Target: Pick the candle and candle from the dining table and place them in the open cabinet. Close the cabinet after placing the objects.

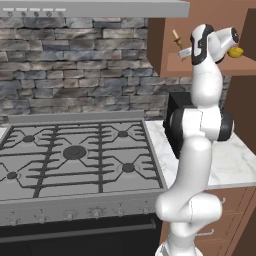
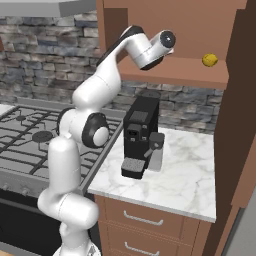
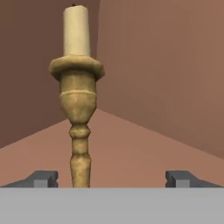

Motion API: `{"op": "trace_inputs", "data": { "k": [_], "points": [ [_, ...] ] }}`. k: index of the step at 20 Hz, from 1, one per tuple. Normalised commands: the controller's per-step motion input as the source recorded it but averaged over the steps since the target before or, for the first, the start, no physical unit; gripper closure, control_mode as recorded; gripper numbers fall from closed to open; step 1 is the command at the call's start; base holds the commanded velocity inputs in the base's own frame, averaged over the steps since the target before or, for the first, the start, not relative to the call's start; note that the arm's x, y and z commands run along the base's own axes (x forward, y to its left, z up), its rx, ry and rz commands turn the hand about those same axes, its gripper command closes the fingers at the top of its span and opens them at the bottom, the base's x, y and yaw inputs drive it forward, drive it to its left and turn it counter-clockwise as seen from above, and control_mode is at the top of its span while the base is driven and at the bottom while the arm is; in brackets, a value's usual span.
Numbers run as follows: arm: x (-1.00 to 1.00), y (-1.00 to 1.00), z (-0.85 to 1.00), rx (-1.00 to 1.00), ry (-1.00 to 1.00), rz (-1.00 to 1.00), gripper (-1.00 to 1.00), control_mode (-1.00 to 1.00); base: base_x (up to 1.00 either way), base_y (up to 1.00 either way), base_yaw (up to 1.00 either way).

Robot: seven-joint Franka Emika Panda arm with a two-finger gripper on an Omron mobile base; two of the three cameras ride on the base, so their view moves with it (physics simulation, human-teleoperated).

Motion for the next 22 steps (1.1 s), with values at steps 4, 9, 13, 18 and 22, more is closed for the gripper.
{"op": "trace_inputs", "data": {
  "k": [4,9,13,18,22],
  "points": [
    [-0.12,-0.11,-0.09,0.06,0.00,-0.07,-1.00,-1.00,0.00,0.00,0.00],
    [-0.14,-0.06,-0.13,0.07,0.00,-0.11,-1.00,-1.00,0.00,0.00,0.00],
    [-0.04,-0.01,-0.11,0.05,0.00,-0.12,-1.00,-1.00,0.00,0.00,0.00],
    [-0.11,0.00,-0.13,0.02,0.00,-0.13,-1.00,-1.00,0.00,0.00,0.00],
    [0.00,0.00,-0.10,0.03,0.00,-0.13,-1.00,-1.00,0.00,0.00,0.00]
  ]
}}
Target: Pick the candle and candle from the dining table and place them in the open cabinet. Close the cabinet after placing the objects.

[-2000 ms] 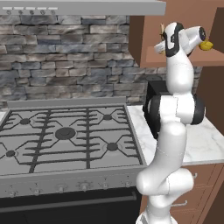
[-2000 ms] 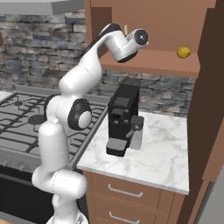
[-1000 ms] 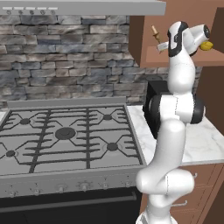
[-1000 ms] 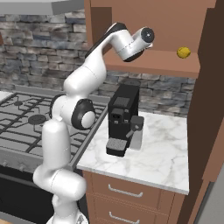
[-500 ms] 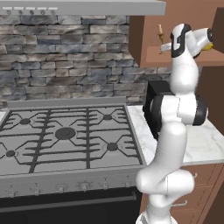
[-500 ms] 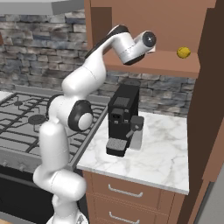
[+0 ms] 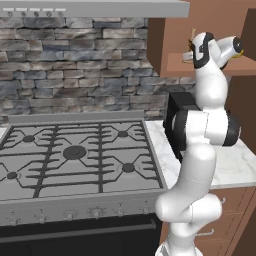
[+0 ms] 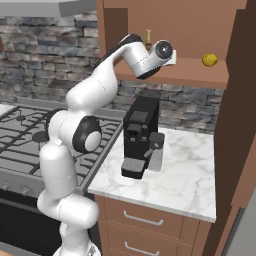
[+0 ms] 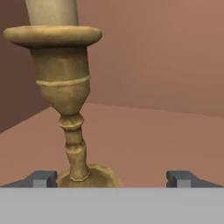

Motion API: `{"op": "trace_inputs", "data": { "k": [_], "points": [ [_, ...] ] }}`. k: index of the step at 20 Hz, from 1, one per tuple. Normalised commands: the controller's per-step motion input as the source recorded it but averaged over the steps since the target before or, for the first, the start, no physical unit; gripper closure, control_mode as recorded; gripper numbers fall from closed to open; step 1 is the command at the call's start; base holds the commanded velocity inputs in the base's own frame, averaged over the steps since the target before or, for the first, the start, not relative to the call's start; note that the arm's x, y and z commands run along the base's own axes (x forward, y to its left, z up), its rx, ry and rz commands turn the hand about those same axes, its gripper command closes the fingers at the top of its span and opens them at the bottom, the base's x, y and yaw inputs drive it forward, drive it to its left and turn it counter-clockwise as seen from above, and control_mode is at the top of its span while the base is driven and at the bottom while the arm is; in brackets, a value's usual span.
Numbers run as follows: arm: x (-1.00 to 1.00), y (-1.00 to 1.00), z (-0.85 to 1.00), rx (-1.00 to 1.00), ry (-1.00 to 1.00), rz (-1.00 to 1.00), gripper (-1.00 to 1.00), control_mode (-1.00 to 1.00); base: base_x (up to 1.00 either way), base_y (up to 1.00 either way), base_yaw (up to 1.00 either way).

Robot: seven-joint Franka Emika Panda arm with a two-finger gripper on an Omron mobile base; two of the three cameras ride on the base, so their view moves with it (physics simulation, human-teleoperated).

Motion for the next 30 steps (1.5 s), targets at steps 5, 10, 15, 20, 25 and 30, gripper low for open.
{"op": "trace_inputs", "data": {
  "k": [5,10,15,20,25,30],
  "points": [
    [0.07,0.00,-0.05,0.04,0.01,-0.14,-1.00,-1.00,0.00,0.00,0.00],
    [0.00,0.00,0.00,0.03,0.00,-0.11,-1.00,-1.00,0.00,0.00,0.00],
    [-0.11,0.00,0.00,0.00,0.00,-0.11,-1.00,-1.00,0.00,0.00,0.00],
    [-0.23,0.00,-0.01,0.00,-0.02,-0.12,-1.00,-1.00,0.00,0.00,0.00],
    [-0.26,0.00,-0.01,0.00,-0.04,-0.12,-1.00,-1.00,0.00,0.00,0.00],
    [-0.41,0.00,0.01,0.00,-0.06,-0.03,-1.00,-1.00,0.00,0.00,0.00]
  ]
}}
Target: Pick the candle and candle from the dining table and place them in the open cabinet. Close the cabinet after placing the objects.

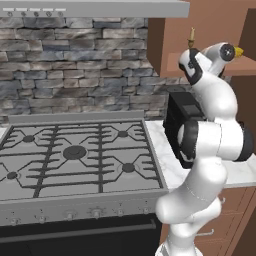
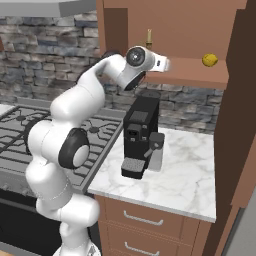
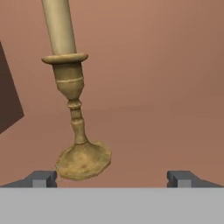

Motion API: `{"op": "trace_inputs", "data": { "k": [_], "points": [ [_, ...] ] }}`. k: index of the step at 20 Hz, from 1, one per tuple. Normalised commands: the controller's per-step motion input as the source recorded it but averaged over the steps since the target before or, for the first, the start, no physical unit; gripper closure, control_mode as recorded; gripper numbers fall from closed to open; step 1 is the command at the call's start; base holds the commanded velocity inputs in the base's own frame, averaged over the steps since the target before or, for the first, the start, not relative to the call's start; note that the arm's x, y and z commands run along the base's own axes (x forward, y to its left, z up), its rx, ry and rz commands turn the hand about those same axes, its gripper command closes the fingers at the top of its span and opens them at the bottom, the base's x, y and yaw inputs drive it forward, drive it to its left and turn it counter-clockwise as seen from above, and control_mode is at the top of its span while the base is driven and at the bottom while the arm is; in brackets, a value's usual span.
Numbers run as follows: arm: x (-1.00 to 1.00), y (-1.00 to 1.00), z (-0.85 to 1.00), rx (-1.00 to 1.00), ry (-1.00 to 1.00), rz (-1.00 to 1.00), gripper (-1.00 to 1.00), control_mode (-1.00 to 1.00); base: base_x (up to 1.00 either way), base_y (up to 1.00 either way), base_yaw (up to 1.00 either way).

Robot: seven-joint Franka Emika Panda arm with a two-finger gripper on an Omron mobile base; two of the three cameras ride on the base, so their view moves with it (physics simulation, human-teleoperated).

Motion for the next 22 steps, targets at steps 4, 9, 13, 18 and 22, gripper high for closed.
{"op": "trace_inputs", "data": {
  "k": [4,9,13,18,22],
  "points": [
    [-0.45,0.00,0.03,0.00,-0.03,0.00,-1.00,-1.00,0.00,0.00,0.00],
    [-0.54,0.00,0.04,0.00,-0.08,0.03,-1.00,-1.00,0.00,0.00,0.00],
    [-0.57,0.00,0.05,0.00,-0.11,0.04,-1.00,-1.00,0.00,0.00,0.00],
    [-0.61,0.00,0.04,0.00,-0.06,0.03,-1.00,-1.00,0.00,0.00,0.00],
    [-0.61,0.03,0.00,-0.01,0.00,0.00,-1.00,-1.00,0.00,0.00,0.00]
  ]
}}
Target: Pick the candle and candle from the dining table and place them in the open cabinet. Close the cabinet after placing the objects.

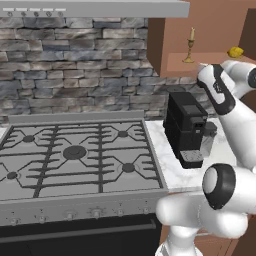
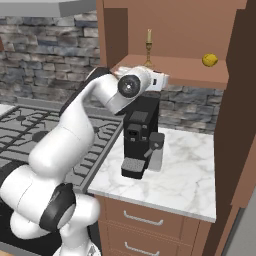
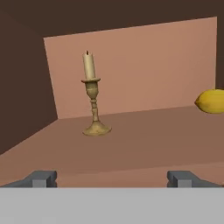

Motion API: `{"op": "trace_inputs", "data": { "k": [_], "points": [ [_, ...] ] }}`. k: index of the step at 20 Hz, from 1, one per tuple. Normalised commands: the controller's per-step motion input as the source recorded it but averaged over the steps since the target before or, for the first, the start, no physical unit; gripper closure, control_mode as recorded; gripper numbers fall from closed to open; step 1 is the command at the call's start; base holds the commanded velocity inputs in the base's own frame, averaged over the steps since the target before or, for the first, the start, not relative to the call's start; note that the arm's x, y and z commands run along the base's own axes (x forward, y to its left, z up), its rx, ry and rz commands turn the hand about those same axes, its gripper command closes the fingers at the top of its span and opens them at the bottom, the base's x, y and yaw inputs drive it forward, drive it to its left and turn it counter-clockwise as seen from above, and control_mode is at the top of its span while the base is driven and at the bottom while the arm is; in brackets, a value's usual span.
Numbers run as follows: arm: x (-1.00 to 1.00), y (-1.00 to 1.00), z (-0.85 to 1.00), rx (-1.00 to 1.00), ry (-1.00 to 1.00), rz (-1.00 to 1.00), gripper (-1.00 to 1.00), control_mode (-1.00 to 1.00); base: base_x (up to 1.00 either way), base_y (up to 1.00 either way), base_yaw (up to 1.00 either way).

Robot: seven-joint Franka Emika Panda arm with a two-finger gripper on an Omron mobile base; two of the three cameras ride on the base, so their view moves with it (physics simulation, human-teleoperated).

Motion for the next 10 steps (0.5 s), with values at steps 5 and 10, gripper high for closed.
{"op": "trace_inputs", "data": {
  "k": [5,10],
  "points": [
    [-0.59,0.13,0.00,-0.04,0.00,0.00,-1.00,-1.00,0.00,0.00,0.00],
    [-0.54,0.19,0.00,-0.03,0.00,-0.02,-1.00,-1.00,0.00,0.00,0.00]
  ]
}}
